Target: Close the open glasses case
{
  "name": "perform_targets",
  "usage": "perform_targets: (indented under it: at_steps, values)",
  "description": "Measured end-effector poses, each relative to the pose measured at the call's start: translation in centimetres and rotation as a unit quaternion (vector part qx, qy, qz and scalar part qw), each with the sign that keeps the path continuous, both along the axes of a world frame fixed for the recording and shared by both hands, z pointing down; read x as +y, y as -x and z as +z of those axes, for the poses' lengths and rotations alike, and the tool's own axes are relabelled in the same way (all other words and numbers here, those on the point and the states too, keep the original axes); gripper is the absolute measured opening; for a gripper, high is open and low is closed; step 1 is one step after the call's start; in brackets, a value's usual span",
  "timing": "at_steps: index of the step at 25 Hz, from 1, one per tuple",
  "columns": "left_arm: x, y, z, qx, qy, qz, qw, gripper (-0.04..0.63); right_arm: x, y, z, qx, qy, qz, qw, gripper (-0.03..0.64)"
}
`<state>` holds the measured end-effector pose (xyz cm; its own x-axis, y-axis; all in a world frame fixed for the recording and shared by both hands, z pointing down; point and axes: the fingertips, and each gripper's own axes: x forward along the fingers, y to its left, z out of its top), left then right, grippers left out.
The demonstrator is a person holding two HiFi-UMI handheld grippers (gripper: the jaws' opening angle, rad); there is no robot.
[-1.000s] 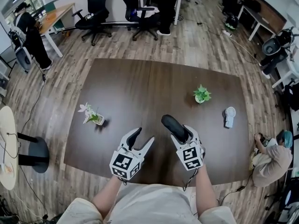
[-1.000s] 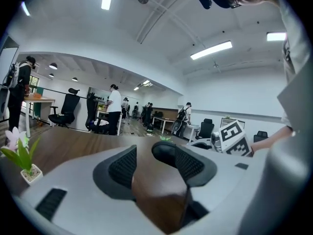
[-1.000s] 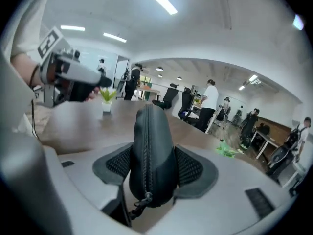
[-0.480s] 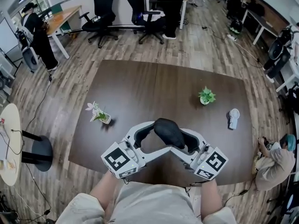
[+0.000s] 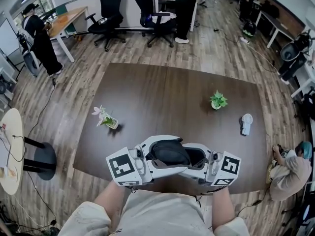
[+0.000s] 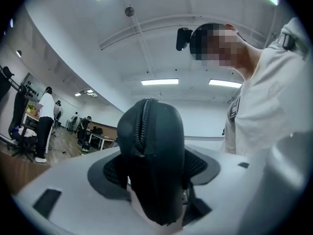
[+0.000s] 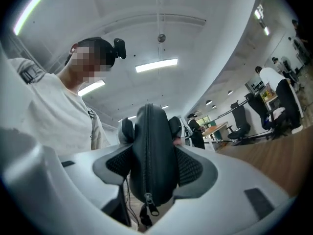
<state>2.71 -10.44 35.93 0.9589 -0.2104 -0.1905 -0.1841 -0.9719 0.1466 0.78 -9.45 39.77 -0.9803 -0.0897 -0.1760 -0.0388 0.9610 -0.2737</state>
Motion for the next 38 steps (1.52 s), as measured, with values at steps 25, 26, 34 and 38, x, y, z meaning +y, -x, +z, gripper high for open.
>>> perform_targets:
  at_steps: [25,26,34,38]
  values:
    - [-1.2,2.2,-2.4,0.036,-0.032,-0.005,0.9988,0.281,-0.7,-3.3,2.6,-0.09,0.129,-0.007,0.988,0.127]
    - [-1.2,2.3,-2.4,0.036,-0.033,-0.007,0.9988,0.281,-0.7,-3.2,2.7,-0.09,0.131,-0.008,0.987,0.092]
    - [-1.0,2.8,-2.6,0.052,-0.027,-0.007,0.9982,0.281,-0.2,-3.2,2.8,-0.105,0.148,-0.032,0.983,0.038]
    - [-1.0,2.7,-2.6,0.056,-0.028,-0.005,0.998,0.281,-0.1,-3.2,3.0,-0.115,0.158,-0.048,0.98,0.04]
